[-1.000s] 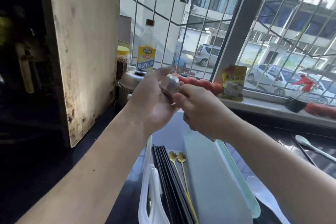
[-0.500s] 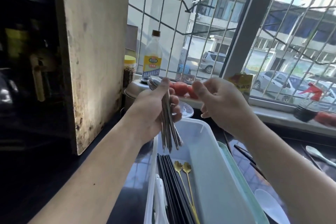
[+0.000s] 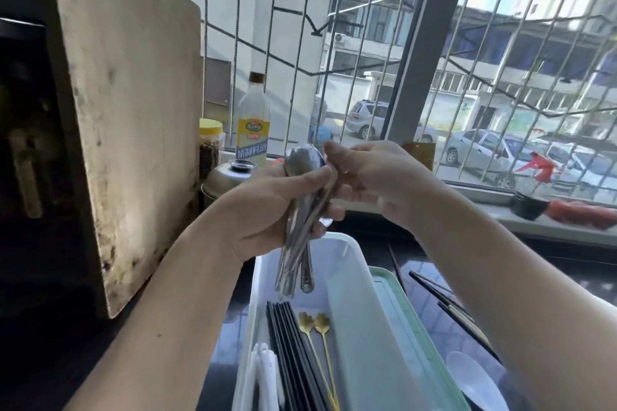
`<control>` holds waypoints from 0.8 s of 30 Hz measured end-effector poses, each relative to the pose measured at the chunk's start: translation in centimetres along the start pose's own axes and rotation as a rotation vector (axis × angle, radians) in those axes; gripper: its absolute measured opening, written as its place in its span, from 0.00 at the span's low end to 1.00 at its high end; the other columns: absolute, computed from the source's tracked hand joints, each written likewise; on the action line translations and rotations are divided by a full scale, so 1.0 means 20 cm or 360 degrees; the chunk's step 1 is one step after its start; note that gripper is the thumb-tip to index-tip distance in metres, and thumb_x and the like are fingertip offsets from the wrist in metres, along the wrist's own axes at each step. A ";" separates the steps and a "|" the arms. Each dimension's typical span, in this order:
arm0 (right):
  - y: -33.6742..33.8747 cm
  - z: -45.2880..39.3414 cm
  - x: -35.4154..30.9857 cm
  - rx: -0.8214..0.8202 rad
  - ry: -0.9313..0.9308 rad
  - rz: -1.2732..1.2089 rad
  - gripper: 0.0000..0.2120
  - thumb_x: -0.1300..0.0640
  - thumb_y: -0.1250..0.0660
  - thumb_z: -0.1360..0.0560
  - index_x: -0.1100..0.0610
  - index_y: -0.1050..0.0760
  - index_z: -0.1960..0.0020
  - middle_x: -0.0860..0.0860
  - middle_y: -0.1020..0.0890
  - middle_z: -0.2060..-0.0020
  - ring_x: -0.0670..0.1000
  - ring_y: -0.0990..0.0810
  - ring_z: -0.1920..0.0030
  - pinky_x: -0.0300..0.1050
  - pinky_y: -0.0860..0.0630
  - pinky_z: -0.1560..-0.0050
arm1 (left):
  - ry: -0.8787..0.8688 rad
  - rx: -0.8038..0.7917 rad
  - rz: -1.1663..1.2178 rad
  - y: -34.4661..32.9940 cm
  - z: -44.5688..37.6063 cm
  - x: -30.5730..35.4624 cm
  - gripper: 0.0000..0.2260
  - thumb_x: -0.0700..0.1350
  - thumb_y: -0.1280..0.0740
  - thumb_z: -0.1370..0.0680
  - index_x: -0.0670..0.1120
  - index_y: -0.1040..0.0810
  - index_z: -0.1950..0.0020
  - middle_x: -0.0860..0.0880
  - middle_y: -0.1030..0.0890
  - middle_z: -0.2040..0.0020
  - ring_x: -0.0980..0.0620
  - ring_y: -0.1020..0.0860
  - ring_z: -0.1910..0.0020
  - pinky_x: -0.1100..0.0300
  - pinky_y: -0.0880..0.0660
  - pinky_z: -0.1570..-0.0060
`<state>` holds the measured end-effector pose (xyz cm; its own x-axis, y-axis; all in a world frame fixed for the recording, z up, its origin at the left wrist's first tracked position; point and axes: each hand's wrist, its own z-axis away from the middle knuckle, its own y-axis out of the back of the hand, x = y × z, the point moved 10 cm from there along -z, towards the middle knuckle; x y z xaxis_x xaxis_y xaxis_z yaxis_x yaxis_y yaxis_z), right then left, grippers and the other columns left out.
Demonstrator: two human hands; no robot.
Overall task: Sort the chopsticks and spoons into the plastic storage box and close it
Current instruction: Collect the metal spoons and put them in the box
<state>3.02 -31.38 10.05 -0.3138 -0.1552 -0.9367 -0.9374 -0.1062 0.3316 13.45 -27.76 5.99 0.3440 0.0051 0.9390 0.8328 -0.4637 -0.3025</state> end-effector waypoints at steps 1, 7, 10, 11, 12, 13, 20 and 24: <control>0.00 0.00 0.03 -0.0016 -0.0041 -0.0065 0.14 0.49 0.27 0.24 0.62 0.19 0.52 0.54 0.15 0.65 0.50 0.15 0.66 0.49 0.16 0.53 | 0.0029 -0.0005 -0.0030 0.00 -0.01 -0.01 0.08 0.44 0.33 0.20 0.41 0.20 0.45 0.41 0.14 0.53 0.45 0.14 0.59 0.54 0.20 0.64; 0.03 0.05 0.03 0.0020 -0.0003 0.0092 0.07 0.57 0.29 0.23 0.59 0.22 0.47 0.54 0.23 0.67 0.46 0.29 0.75 0.39 0.28 0.74 | -0.0095 0.0439 -0.0321 0.21 0.01 0.07 0.11 0.45 0.37 0.15 0.37 0.23 0.45 0.41 0.14 0.59 0.42 0.13 0.59 0.44 0.16 0.60; -0.18 0.09 0.06 -0.0276 0.0056 0.1023 0.12 0.50 0.30 0.21 0.59 0.19 0.54 0.55 0.17 0.68 0.47 0.26 0.77 0.40 0.27 0.76 | -0.0414 0.0716 0.0232 0.33 0.03 0.15 0.10 0.45 0.36 0.15 0.42 0.28 0.54 0.50 0.28 0.74 0.53 0.28 0.77 0.58 0.28 0.73; -0.27 0.09 0.12 -0.0420 0.0017 0.1259 0.17 0.48 0.32 0.20 0.61 0.20 0.57 0.55 0.16 0.70 0.48 0.24 0.78 0.39 0.25 0.76 | -0.0455 0.0737 0.0409 0.35 0.02 0.15 0.10 0.46 0.37 0.15 0.44 0.29 0.55 0.51 0.33 0.74 0.55 0.34 0.78 0.61 0.32 0.75; -0.35 0.10 0.19 -0.0547 -0.0061 0.1442 0.20 0.46 0.35 0.19 0.63 0.21 0.59 0.55 0.16 0.72 0.49 0.23 0.78 0.39 0.23 0.75 | -0.0453 0.0749 0.0504 0.36 0.02 0.15 0.11 0.47 0.37 0.15 0.45 0.30 0.55 0.52 0.36 0.73 0.56 0.38 0.78 0.63 0.35 0.76; -0.41 0.11 0.28 -0.0651 -0.0153 0.1575 0.23 0.46 0.37 0.18 0.64 0.22 0.60 0.54 0.17 0.74 0.50 0.22 0.79 0.39 0.21 0.73 | -0.0416 0.0747 0.0530 0.37 0.01 0.13 0.11 0.48 0.38 0.15 0.45 0.31 0.55 0.53 0.38 0.73 0.56 0.40 0.78 0.63 0.37 0.76; -0.51 0.08 0.65 -0.0978 -0.0511 0.1932 0.23 0.49 0.43 0.15 0.63 0.21 0.59 0.51 0.20 0.79 0.49 0.22 0.80 0.40 0.20 0.71 | -0.0050 0.0486 0.0406 0.31 -0.04 -0.03 0.01 0.37 0.40 0.17 0.41 0.31 0.48 0.47 0.31 0.62 0.54 0.31 0.71 0.62 0.33 0.71; -0.53 0.09 0.70 -0.1055 -0.0483 0.2141 0.22 0.48 0.44 0.15 0.62 0.17 0.50 0.49 0.20 0.79 0.48 0.23 0.80 0.39 0.25 0.72 | -0.0052 0.0461 0.0301 0.27 -0.05 -0.05 0.05 0.38 0.37 0.16 0.37 0.24 0.47 0.45 0.23 0.60 0.54 0.24 0.70 0.63 0.28 0.72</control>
<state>8.32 -30.58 -6.71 -0.9449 -0.3003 0.1304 0.2665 -0.4744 0.8390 17.05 -31.18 3.60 0.5136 -0.0265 0.8576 0.8399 -0.1885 -0.5089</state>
